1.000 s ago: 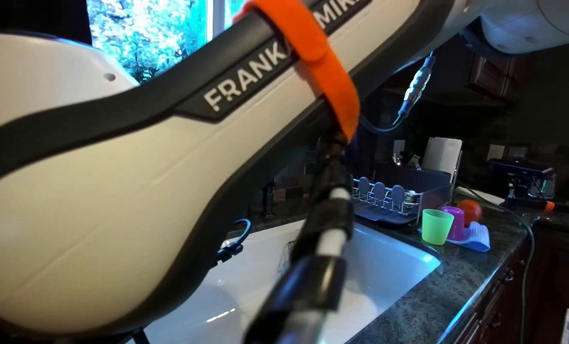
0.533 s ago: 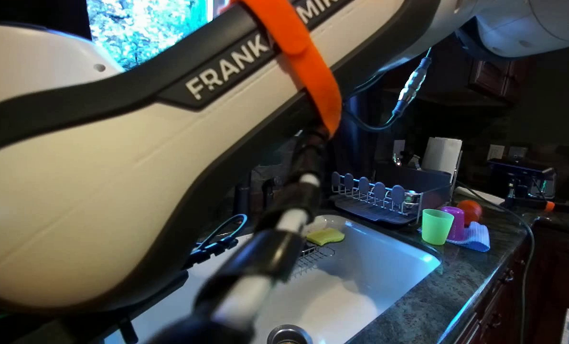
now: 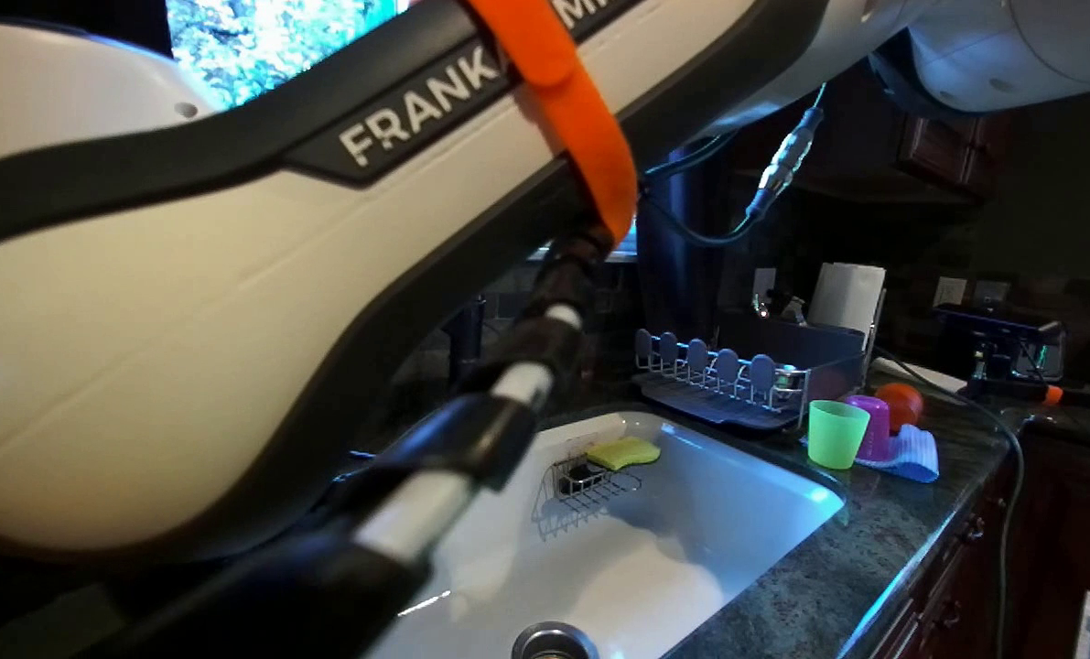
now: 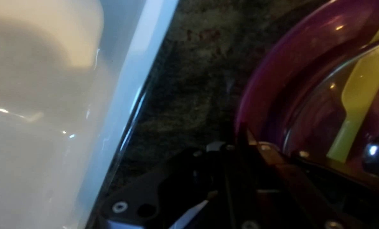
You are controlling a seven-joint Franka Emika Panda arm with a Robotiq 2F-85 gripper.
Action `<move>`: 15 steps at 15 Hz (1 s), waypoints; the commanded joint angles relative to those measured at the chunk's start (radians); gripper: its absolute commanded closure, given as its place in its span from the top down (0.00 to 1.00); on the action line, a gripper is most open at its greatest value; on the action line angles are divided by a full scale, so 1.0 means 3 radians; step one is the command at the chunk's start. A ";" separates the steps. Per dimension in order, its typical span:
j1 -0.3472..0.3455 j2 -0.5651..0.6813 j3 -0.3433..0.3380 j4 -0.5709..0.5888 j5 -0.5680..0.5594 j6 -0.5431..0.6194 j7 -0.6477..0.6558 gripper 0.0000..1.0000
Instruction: Move the clear lid to the sink
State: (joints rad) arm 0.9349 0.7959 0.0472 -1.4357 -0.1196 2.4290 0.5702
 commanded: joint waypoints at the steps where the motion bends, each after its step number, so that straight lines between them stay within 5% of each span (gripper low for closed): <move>1: -0.0023 -0.0027 0.0007 -0.0026 0.0061 -0.0036 0.0014 0.01; 15: -0.0581 -0.0175 0.0530 -0.0535 0.0790 0.1012 -0.0462 0.01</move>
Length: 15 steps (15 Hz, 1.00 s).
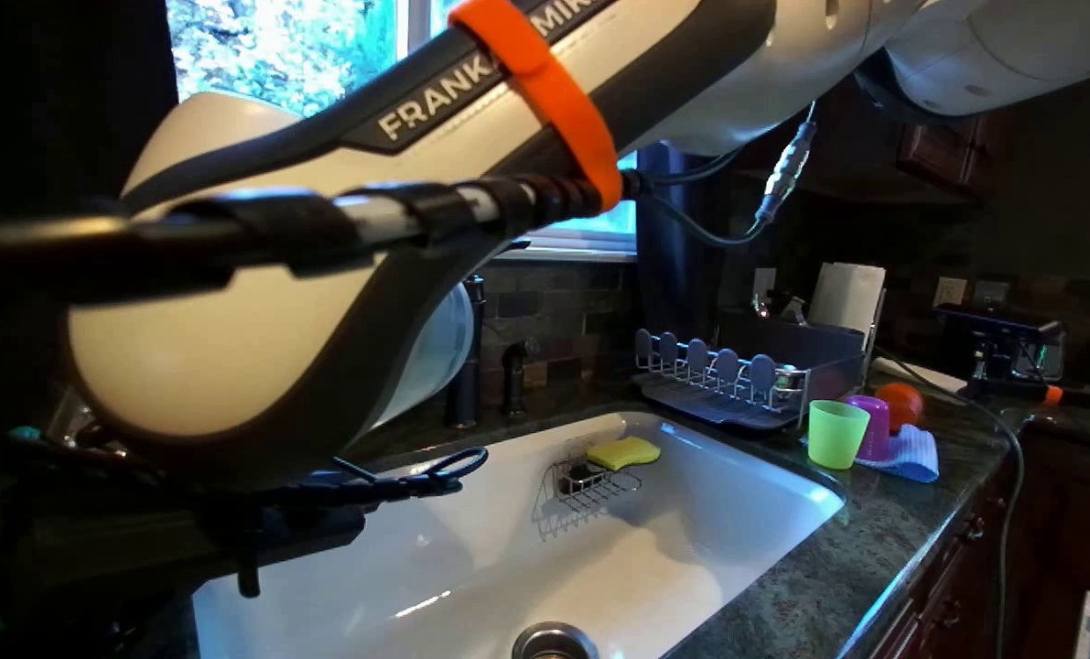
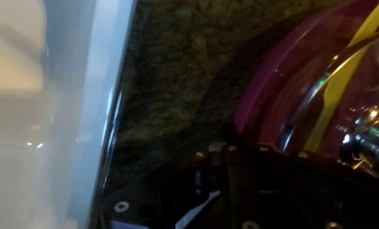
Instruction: Move the clear lid to the sink
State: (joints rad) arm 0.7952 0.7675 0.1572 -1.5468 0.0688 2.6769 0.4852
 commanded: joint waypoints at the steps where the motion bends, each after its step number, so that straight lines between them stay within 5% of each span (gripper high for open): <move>1: -0.0128 -0.0071 0.0187 -0.0166 0.0172 0.0190 -0.0201 0.01; 15: -0.0101 -0.0648 -0.0044 -0.1015 0.0034 -0.0338 0.0058 0.01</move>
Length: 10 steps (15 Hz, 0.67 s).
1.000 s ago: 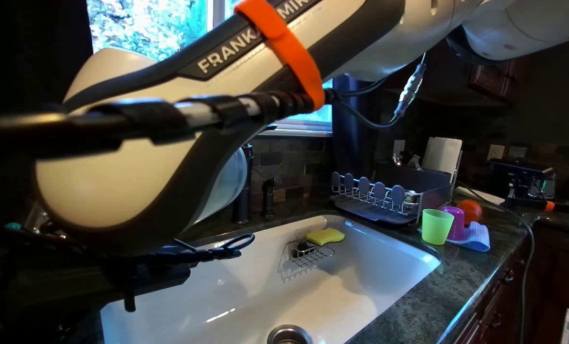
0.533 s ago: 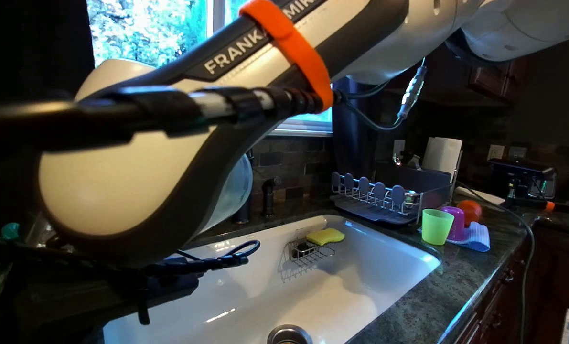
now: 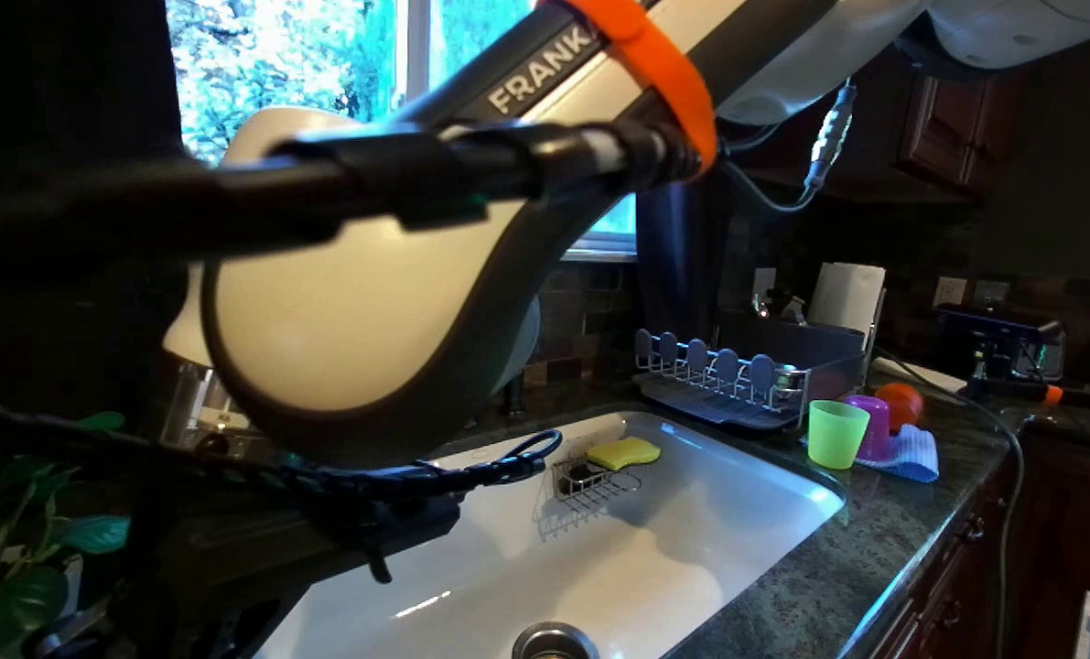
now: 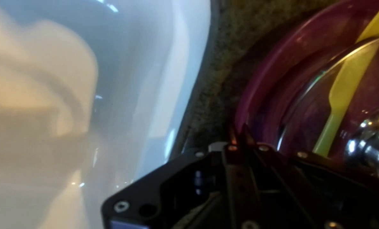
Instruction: Move the clear lid to the sink
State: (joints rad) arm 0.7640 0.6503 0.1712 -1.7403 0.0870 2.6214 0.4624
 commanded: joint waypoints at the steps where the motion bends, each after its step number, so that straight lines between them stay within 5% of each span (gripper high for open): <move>1: 0.0007 -0.0298 -0.0119 -0.0421 -0.0038 -0.0202 0.0177 0.01; 2: -0.0004 -0.0328 -0.0122 -0.0459 -0.0035 -0.0200 0.0187 0.29; 3: -0.0009 -0.0360 -0.0126 -0.0486 -0.0043 -0.0208 0.0201 0.29; 10: 0.0129 -0.0503 -0.0297 -0.0461 -0.0449 -0.0228 0.0306 0.81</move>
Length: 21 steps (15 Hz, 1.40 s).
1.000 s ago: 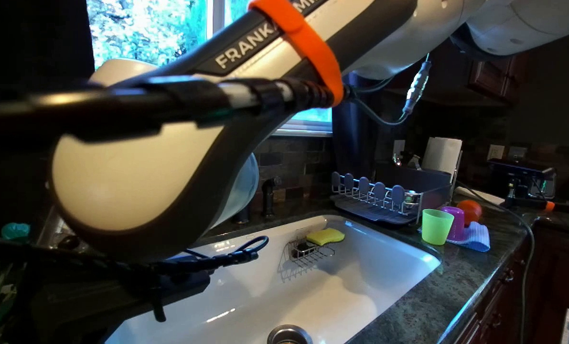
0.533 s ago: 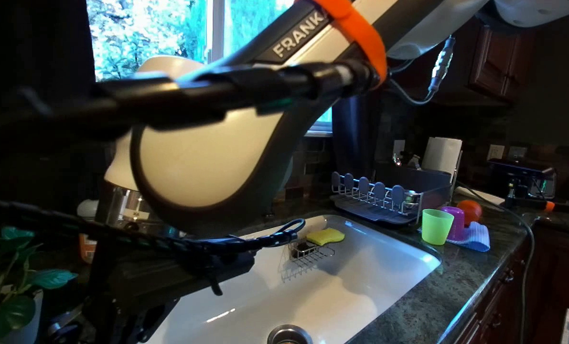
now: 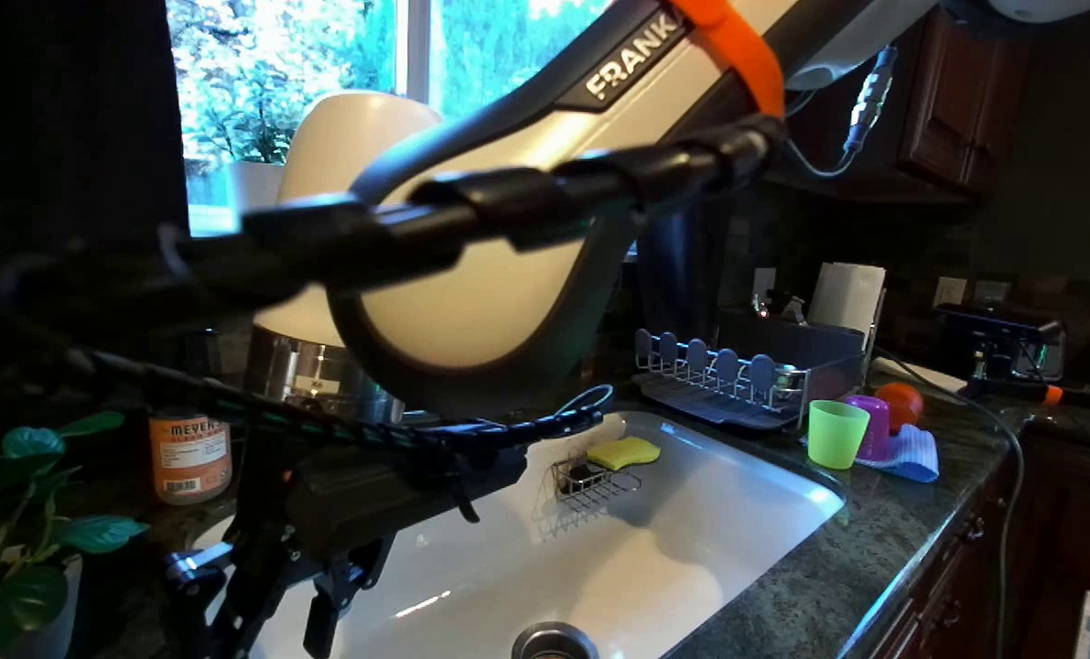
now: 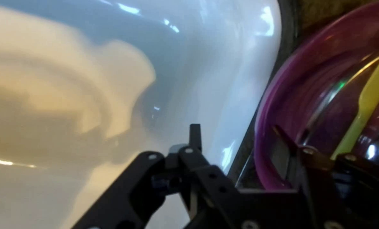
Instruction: Move the clear lid to the sink
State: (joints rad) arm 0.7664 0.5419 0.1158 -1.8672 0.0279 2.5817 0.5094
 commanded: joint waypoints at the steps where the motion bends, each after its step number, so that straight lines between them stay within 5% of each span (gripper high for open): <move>1: 0.0142 -0.0135 -0.0123 0.0019 -0.0342 -0.0109 0.0145 0.88; 3: 0.0175 -0.0135 -0.0120 0.0107 -0.0491 -0.0157 0.0124 1.00; 9: 0.0301 0.0022 -0.0090 0.0455 -0.0791 -0.0060 0.0026 1.00; 14: 0.0338 0.0225 0.0051 0.0763 -0.0614 -0.0127 -0.0117 1.00; 21: 0.0475 0.0523 0.0081 0.1240 -0.0622 -0.0698 -0.0119 0.97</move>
State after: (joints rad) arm 0.8746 0.6363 0.1504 -1.5907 -0.1658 2.4568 0.4763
